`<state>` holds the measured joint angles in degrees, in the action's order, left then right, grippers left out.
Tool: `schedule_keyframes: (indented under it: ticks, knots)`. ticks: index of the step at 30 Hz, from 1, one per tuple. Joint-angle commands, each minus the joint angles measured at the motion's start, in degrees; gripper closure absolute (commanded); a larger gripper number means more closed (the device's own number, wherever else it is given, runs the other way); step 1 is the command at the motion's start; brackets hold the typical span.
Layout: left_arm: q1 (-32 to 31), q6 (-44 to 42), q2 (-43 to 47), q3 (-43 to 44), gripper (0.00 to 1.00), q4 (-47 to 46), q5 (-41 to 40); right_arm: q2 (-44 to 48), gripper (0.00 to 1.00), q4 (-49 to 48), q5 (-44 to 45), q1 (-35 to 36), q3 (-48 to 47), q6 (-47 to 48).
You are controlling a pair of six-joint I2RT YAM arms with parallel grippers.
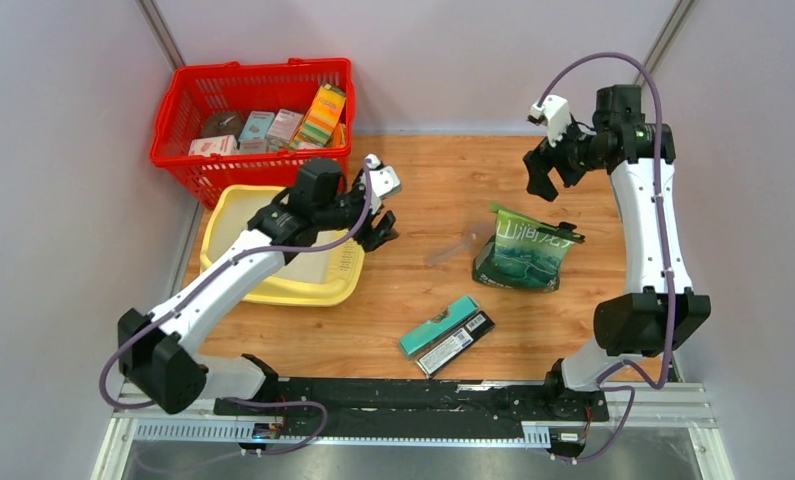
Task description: Fill the litter box with clean litter
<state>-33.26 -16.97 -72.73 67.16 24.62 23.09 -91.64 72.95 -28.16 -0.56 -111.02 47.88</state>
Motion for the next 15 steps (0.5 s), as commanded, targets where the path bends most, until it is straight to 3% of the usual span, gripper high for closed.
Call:
schedule_keyframes:
  ticks: [1, 5, 9, 12, 15]
  knots:
    - [-0.67, 3.34, -9.16, 9.63, 0.23, -11.78, 11.26, 3.13, 0.04, -10.54, 0.57, -7.86, 5.37, -17.88]
    - [-4.52, 9.74, -25.13, 23.79, 0.22, -14.85, 17.24, 3.56, 0.0, -10.37, -6.08, -16.65, 6.25, -25.55]
    - [-8.74, 13.45, -35.44, 34.67, 0.21, -24.17, 21.02, 4.89, 0.0, -6.09, -10.51, -27.89, 10.29, -21.7]
    - [-11.91, 13.81, -43.09, 43.2, 0.21, -22.08, 23.49, 4.71, 0.0, -1.25, -10.51, -33.78, 13.63, -19.49]
    - [-14.46, 14.69, -47.23, 44.64, 0.21, -24.26, 23.14, 5.58, 0.0, 0.0, -9.63, -36.44, 19.93, -19.75]
